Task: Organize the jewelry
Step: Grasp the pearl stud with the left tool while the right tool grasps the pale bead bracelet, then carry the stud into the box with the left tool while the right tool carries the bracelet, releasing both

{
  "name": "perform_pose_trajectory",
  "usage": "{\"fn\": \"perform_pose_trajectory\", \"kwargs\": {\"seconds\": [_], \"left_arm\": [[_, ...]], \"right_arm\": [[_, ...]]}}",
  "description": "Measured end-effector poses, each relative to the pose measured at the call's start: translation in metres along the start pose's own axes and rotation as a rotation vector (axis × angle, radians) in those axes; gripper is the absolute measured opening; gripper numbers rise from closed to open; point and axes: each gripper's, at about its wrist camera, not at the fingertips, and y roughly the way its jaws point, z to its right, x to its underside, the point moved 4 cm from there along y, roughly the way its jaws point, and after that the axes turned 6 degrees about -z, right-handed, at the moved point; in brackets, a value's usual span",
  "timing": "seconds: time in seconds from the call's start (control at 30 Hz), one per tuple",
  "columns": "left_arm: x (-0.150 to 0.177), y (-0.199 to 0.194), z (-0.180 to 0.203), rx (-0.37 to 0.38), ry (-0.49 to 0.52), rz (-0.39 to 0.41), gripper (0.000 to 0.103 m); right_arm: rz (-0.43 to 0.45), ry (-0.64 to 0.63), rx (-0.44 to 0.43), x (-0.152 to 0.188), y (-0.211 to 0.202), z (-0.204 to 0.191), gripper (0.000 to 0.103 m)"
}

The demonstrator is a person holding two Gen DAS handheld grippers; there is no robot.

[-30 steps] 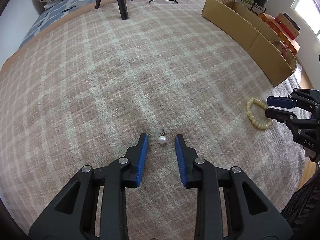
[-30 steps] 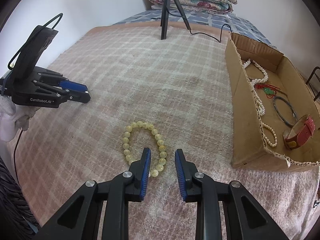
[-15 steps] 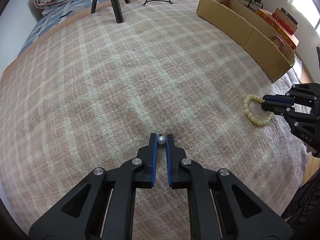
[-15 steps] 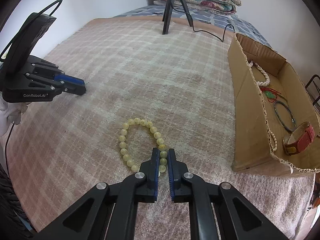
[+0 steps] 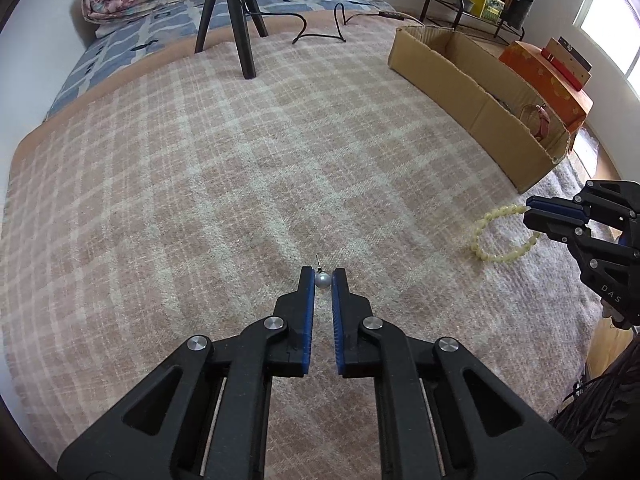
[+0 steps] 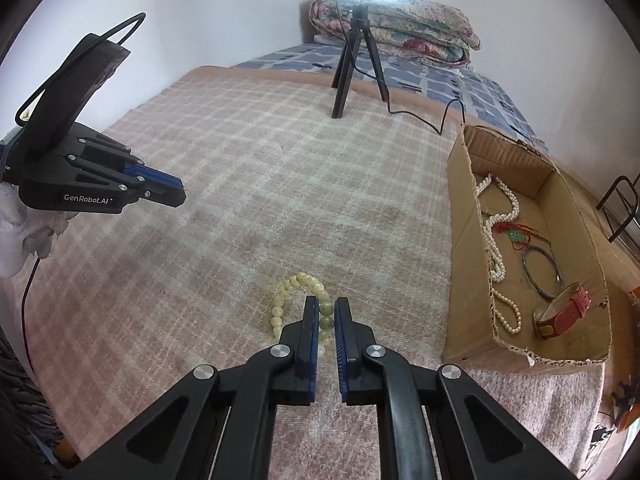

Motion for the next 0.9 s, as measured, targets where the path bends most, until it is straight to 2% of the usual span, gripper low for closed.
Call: {"fn": "perform_pose_trajectory", "kwargs": {"seconds": [0.5, 0.9], "left_arm": [[-0.022, -0.028, 0.026, 0.047, 0.009, 0.074, 0.007], [-0.047, -0.039, 0.069, 0.101, 0.044, 0.123, 0.007]], "right_arm": [[0.099, 0.005, 0.06, -0.002, -0.047, 0.013, 0.005], [0.195, 0.095, 0.107, -0.013, -0.088, 0.06, 0.005]]}}
